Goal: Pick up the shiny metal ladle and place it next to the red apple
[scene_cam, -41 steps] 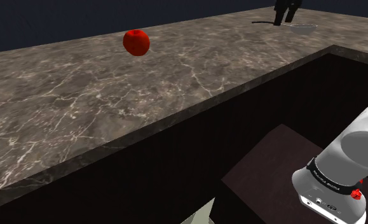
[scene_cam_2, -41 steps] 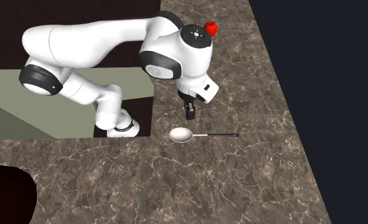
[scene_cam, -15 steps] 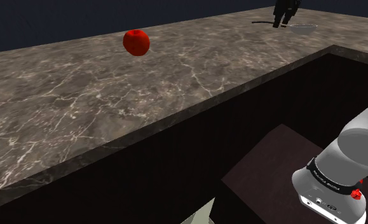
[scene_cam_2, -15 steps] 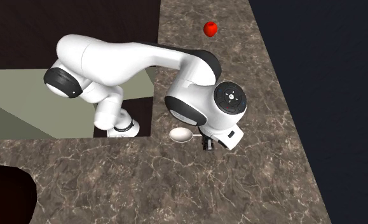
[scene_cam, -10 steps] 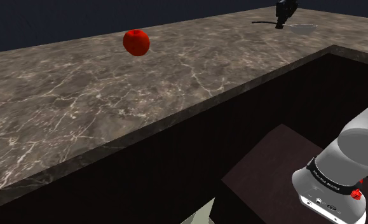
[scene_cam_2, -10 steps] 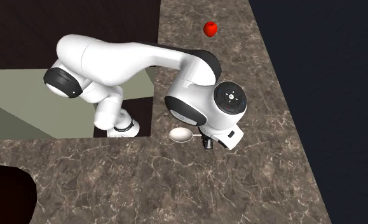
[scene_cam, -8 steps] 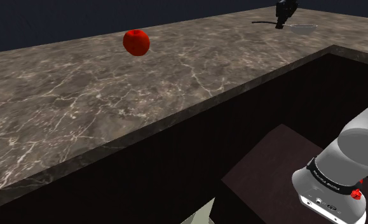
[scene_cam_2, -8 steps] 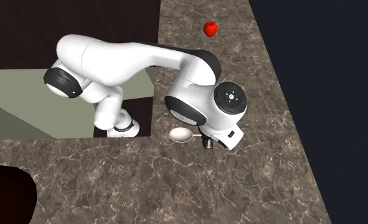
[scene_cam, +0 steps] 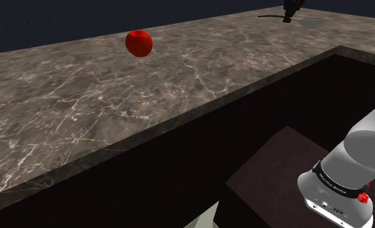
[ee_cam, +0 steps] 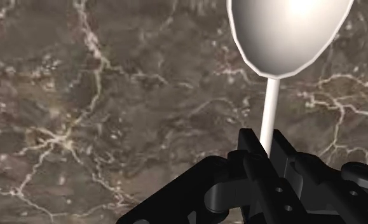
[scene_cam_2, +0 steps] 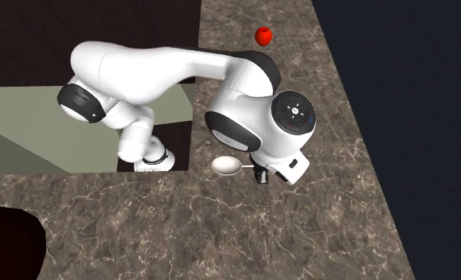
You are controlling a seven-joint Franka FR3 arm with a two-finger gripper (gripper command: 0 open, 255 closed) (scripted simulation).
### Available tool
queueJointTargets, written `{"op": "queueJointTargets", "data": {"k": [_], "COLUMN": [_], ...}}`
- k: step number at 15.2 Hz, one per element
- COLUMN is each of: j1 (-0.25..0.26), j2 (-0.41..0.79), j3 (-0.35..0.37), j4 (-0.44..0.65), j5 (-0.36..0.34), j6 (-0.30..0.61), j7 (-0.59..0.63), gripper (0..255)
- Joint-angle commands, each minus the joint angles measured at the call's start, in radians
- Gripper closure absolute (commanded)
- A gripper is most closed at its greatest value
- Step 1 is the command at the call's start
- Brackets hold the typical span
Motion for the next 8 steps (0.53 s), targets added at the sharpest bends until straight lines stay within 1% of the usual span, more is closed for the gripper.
{"op": "queueJointTargets", "data": {"k": [1, 8], "j1": [-0.001, -0.007], "j2": [0.009, 0.055], "j3": [-0.002, -0.010], "j4": [0.039, 0.189], "j5": [0.003, 0.021], "j6": [-0.031, -0.139], "j7": [-0.001, -0.006], "gripper": [255, 255]}}
